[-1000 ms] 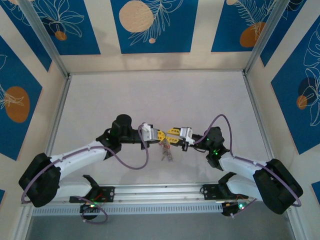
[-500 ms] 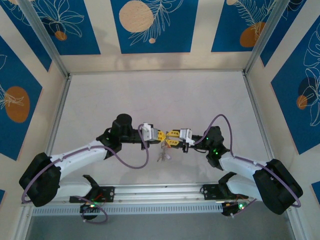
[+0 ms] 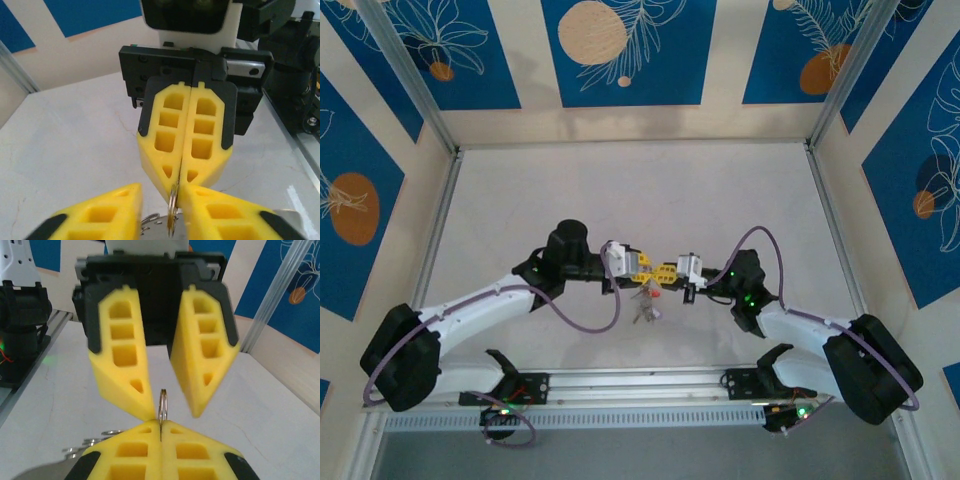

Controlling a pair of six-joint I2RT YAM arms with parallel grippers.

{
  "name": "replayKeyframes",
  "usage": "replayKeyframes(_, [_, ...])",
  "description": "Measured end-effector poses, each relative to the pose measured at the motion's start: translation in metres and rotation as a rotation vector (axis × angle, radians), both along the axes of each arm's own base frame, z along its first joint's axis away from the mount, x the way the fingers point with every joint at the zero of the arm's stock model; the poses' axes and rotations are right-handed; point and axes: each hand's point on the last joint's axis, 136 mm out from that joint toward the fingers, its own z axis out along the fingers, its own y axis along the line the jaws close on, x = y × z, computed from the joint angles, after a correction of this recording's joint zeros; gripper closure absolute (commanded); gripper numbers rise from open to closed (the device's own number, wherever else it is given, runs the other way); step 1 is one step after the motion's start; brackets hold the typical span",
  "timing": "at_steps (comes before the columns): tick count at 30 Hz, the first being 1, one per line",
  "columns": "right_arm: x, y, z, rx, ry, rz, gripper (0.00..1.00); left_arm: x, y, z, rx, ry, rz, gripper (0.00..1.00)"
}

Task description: Put the keys on the keyring

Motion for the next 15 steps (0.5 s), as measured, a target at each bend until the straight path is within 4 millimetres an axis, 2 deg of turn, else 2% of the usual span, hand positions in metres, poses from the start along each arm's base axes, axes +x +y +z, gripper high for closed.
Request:
replayKeyframes(4, [0.007, -0.001, -0.008, -0.048, 0.024, -0.042, 1.0, -0.007, 0.005, 0.007, 0.06, -0.056, -0.015, 0.62])
replayKeyframes(8, [0.009, 0.001, -0.006, -0.09, 0.01, -0.067, 1.0, -0.002, 0.01, 0.01, 0.134, -0.09, 0.011, 0.61])
replayKeyframes(15, [0.013, 0.003, -0.009, -0.148, 0.006, -0.091, 1.0, 0.013, 0.013, -0.009, 0.247, -0.078, 0.058, 0.65])
